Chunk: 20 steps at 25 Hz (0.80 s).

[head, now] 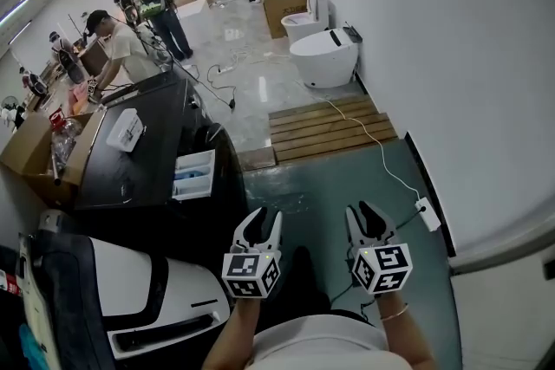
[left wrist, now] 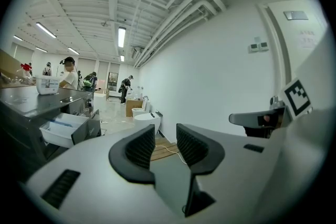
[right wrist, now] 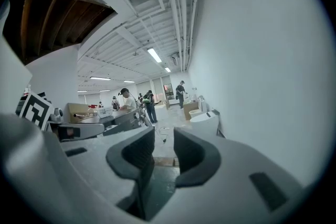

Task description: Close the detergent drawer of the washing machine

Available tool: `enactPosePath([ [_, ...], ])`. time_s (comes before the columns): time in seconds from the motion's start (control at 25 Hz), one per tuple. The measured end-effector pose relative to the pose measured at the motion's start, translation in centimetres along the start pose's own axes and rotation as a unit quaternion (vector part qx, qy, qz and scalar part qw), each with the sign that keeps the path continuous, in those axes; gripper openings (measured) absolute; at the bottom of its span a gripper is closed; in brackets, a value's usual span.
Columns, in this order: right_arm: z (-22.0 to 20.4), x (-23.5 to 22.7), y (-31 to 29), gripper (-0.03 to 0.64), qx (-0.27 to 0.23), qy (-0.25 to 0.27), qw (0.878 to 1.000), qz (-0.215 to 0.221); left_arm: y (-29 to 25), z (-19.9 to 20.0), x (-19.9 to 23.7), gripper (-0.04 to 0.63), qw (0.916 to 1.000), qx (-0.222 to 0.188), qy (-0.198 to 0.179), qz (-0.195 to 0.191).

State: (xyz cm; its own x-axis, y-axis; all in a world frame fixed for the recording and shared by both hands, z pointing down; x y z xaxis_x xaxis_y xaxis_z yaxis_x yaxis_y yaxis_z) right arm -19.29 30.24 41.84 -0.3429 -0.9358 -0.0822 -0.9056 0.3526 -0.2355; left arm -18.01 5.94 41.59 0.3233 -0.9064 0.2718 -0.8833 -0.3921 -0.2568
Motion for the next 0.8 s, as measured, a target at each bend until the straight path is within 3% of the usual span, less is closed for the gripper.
enactPosePath([
  [0.4,0.2,-2.8,-6.0,0.098,0.013,-0.005,1.000,-0.025,-7.6,0.7,2.7,0.129,0.9998,0.014,0.007,-0.010],
  [0.8,3.2,-5.8,-17.4,0.098,0.023,-0.005,0.999,-0.027,-18.0,4.1,7.0,0.147,0.9995,0.026,0.007,-0.017],
])
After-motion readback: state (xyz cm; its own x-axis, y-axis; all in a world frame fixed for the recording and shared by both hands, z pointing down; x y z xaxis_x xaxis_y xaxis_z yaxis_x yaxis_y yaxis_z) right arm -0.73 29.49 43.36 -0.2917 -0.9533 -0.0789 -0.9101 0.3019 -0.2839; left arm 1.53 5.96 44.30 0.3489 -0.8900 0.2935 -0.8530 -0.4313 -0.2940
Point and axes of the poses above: the fingertips, and each gripper's own axes: y backward along the fingers, x to its left, z out of its top, the point moved 8 cm from there along y, backward along the fingers, and after that the axes turned 8 degrees about y, right-handed, at the moved point
